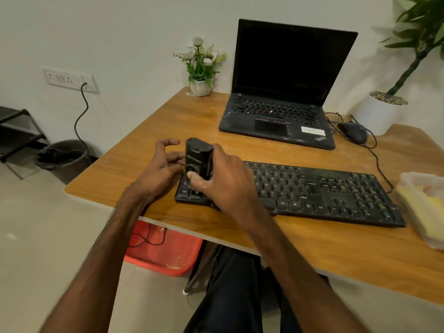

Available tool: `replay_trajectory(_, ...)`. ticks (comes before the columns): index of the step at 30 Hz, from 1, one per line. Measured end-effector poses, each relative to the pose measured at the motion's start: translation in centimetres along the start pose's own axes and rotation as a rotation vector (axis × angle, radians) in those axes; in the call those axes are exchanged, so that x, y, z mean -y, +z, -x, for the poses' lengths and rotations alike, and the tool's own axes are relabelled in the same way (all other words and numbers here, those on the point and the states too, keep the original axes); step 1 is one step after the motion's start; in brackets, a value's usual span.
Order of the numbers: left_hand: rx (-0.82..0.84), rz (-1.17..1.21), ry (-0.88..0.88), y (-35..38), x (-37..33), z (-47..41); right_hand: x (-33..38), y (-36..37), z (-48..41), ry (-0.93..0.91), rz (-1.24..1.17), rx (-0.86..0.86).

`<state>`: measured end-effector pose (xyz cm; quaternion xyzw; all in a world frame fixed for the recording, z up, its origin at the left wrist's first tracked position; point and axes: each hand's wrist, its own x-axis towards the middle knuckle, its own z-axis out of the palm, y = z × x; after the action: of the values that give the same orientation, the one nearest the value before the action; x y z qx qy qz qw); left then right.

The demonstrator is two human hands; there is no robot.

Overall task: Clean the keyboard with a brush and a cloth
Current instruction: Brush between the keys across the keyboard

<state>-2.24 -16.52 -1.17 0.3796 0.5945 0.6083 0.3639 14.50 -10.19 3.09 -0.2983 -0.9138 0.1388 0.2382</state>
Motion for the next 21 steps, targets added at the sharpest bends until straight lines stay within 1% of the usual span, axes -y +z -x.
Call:
replay_trajectory(2, -0.001, -0.012, -0.003, -0.1, 0.0, -0.1, -2.3, -1.2, 0.6, 0.075, 0.027, -0.022)
replay_trajectory(4, -0.003, -0.015, -0.01, 0.1, -0.1, -0.2, -4.5, -2.6, 1.0, 0.173, 0.07, -0.114)
replay_trajectory(6, -0.004, -0.031, -0.008, 0.1, 0.0, -0.3, -5.1, -3.3, 1.5, 0.212, 0.066, -0.135)
replay_trajectory(8, -0.009, -0.05, 0.003, 0.0, 0.1, -0.4, -3.4, -3.0, 2.3, 0.162, 0.024, -0.064)
replay_trajectory(10, -0.007, -0.039, 0.016, 0.1, 0.3, -0.5, -1.1, -2.1, 3.3, 0.059, -0.003, 0.001)
replay_trajectory(12, -0.007, -0.037, 0.023, 0.0, 0.4, -0.5, -0.2, -1.4, 3.7, 0.005, 0.015, -0.009)
replay_trajectory(14, -0.011, -0.046, 0.029, -0.1, 0.6, -0.5, -1.6, -2.1, 3.5, 0.085, 0.019, -0.039)
replay_trajectory(16, -0.006, -0.067, 0.032, -0.2, 0.8, -0.5, -4.7, -3.7, 3.5, 0.22, 0.031, -0.089)
replay_trajectory(19, -0.005, -0.098, 0.037, -0.2, 0.8, -0.5, -10.2, -7.5, 4.6, 0.397, 0.141, -0.208)
replay_trajectory(21, -0.001, -0.098, 0.033, -0.1, 0.8, -0.5, -12.4, -9.3, 5.7, 0.47, 0.199, -0.277)
